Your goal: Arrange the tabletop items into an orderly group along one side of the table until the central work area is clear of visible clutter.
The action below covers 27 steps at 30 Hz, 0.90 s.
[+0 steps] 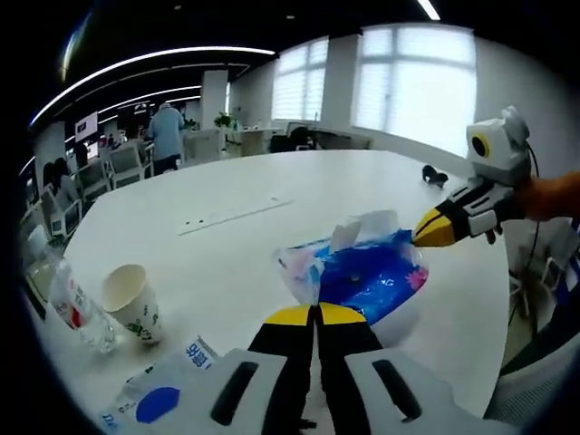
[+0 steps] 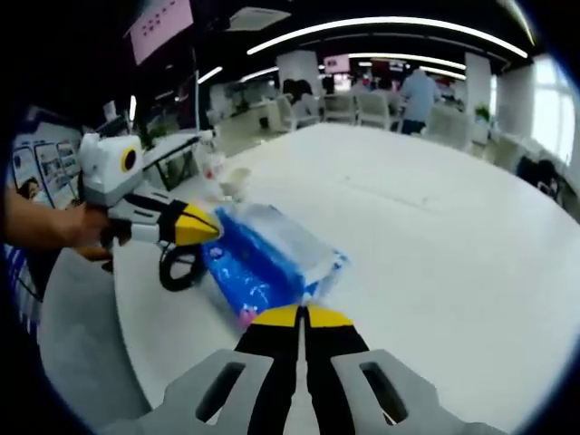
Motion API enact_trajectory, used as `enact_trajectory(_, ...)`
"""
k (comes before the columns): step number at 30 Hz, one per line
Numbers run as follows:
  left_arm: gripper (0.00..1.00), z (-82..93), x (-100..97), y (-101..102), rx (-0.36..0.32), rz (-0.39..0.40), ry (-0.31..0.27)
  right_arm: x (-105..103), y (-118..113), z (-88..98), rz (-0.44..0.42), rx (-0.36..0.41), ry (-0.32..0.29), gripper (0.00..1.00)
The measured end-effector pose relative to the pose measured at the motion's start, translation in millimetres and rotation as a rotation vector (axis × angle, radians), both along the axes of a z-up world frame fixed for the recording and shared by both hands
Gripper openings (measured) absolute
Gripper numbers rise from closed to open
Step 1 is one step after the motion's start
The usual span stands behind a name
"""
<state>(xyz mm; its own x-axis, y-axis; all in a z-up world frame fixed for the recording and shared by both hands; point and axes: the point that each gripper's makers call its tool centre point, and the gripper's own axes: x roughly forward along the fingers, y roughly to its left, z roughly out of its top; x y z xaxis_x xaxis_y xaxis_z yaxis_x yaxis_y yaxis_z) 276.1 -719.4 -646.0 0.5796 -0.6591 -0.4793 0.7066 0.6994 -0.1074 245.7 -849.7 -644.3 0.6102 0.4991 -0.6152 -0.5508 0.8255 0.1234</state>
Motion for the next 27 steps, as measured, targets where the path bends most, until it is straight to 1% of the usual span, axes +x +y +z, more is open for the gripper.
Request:
enact_trajectory(15,0.00,-7.0,15.1,-24,-0.010,0.025,0.007,20,-23,-7.2,0.011,0.002,0.002,0.00)
enact_trajectory(27,0.00,-11.6,30.4,-38,-0.013,0.038,0.007,36,-39,-12.7,0.013,0.007,0.003,0.00)
